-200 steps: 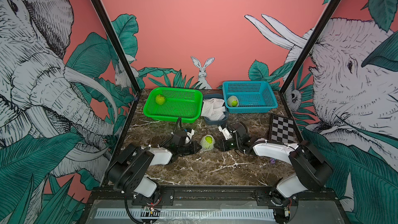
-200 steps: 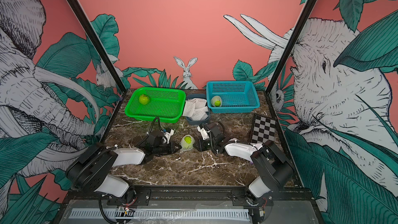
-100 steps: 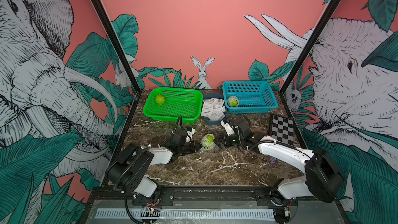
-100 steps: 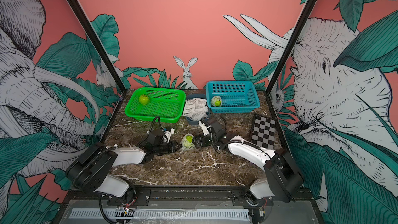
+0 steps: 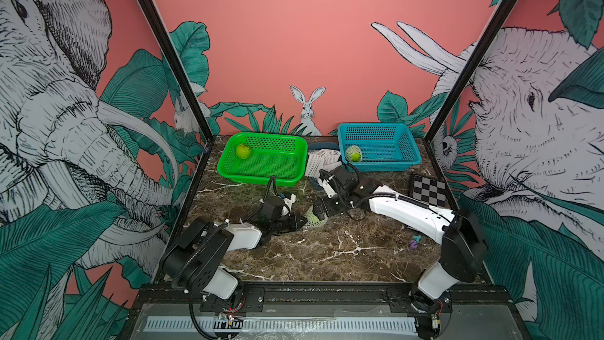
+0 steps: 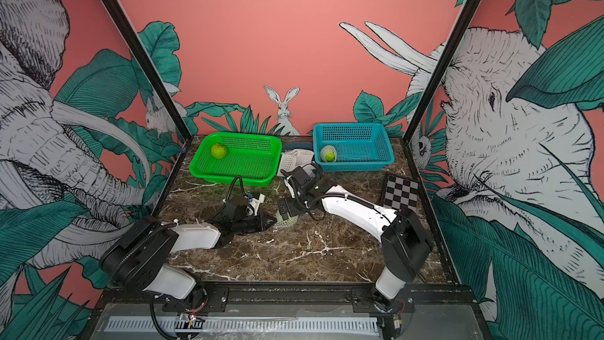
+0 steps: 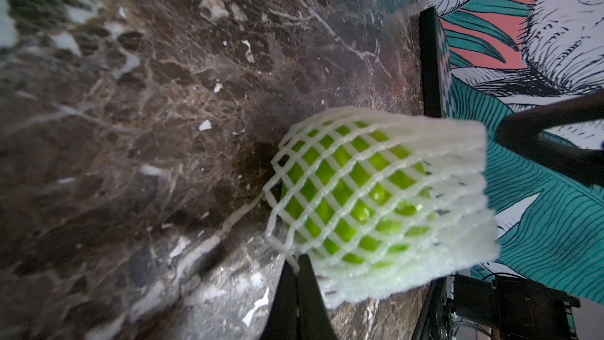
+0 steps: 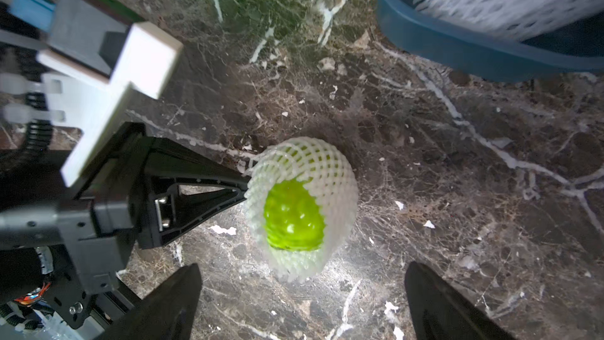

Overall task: Sleeve custard apples in foam nets
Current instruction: Adjust the foam net on the custard apple.

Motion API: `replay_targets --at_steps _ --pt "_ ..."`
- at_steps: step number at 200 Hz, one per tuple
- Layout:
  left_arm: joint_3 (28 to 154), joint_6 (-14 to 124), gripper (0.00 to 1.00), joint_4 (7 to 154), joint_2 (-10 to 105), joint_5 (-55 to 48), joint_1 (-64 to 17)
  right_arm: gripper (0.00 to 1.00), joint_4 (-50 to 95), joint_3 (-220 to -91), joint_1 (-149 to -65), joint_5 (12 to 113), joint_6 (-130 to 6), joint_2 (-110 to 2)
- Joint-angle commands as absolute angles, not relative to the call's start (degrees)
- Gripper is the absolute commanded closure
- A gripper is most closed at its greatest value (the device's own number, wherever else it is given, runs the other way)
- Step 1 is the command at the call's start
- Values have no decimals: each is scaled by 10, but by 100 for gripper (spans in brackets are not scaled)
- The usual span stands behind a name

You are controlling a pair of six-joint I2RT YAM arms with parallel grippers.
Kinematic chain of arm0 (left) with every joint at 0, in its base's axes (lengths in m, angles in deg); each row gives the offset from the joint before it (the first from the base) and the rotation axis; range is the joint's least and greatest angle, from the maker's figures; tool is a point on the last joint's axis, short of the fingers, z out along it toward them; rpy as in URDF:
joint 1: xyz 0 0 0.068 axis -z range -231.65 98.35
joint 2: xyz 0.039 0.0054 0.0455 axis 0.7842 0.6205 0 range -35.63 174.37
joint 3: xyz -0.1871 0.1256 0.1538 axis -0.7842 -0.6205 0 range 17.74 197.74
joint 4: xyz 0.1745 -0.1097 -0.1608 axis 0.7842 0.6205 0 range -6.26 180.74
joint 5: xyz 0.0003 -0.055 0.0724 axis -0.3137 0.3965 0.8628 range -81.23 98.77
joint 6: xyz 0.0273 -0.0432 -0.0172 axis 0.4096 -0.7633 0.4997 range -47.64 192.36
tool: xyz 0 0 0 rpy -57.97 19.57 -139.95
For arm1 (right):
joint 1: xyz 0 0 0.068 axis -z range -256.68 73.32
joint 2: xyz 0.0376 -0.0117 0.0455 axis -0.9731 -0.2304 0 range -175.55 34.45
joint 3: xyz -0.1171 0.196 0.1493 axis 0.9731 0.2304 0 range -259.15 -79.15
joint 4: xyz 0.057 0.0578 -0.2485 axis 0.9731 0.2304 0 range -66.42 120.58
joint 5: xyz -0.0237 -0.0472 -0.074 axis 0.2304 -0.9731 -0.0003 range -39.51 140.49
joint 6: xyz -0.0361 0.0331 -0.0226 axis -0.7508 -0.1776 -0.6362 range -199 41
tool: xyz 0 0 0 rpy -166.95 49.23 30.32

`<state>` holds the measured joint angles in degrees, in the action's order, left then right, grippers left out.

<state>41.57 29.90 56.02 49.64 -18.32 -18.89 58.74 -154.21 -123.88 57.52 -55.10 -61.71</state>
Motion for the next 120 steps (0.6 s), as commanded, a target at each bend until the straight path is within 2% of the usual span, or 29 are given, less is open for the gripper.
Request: replay_targets --at_steps 1,60,120 --pt "413 295 100 545 495 -180 -186 1 630 -1576 -1243 577 -553 -642" --pt "411 294 100 540 497 -180 -186 11 640 -1614 -1247 590 -550 -704" --pt "411 291 100 533 504 -181 -186 15 626 -1623 -1247 602 -542 -743"
